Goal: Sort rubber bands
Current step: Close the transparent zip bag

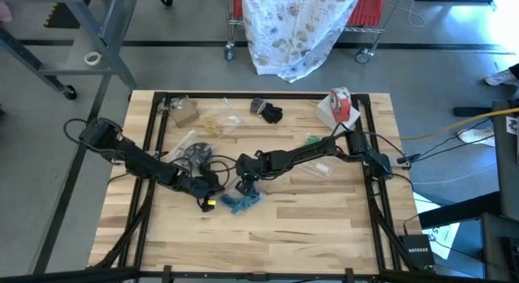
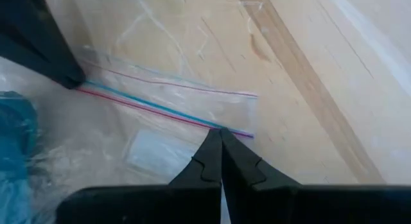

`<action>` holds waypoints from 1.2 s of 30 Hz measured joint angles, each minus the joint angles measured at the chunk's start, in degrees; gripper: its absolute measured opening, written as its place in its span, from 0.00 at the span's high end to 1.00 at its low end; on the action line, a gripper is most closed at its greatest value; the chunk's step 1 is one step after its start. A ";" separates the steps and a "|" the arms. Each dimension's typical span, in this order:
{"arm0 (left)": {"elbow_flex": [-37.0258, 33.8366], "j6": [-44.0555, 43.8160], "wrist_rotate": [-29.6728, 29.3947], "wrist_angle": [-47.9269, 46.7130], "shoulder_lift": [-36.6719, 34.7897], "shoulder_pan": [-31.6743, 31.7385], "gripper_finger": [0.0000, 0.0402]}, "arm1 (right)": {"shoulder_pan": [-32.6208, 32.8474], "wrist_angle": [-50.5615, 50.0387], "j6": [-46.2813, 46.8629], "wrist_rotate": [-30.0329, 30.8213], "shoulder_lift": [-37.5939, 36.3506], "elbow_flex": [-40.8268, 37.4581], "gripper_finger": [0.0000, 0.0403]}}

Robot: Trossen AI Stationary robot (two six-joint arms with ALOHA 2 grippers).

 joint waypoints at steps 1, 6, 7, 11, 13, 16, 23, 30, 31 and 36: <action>0.00 -0.69 -0.03 -0.44 -0.16 -0.59 1.00 | 0.00 0.03 0.00 0.00 0.00 -0.02 1.00; -0.03 -3.53 0.06 -4.08 -2.08 -3.30 1.00 | 0.00 0.04 0.00 -0.03 0.00 0.01 1.00; -0.04 -3.93 0.20 -4.89 -2.77 -3.74 1.00 | 0.00 0.04 0.00 -0.02 0.00 0.01 1.00; -0.26 -4.53 0.99 -9.06 -6.77 -4.55 1.00 | -0.04 0.02 0.00 0.05 0.00 -0.02 1.00; -0.50 -4.85 0.63 -11.66 -9.66 -4.65 1.00 | -0.07 -0.01 -0.01 0.23 0.00 -0.02 1.00; -0.59 -4.47 -1.15 -12.32 -13.96 -4.71 1.00 | -0.23 -0.78 -0.03 1.38 -0.02 -0.10 1.00; -0.48 -1.68 -3.30 -4.56 -15.56 -4.40 1.00 | -0.28 -0.82 -0.04 1.32 -0.02 -0.13 1.00; -0.81 -2.57 -4.26 -2.80 -7.51 -3.03 1.00 | -0.21 -0.81 -0.04 1.11 -0.02 -0.13 1.00; -0.80 -2.73 -4.10 -1.71 -6.24 -2.94 1.00 | -0.17 -0.81 -0.04 1.11 -0.02 -0.13 1.00; -0.64 -3.15 -2.72 1.52 -2.28 -2.91 1.00 | -0.17 -0.83 -0.06 0.87 -0.02 -0.13 1.00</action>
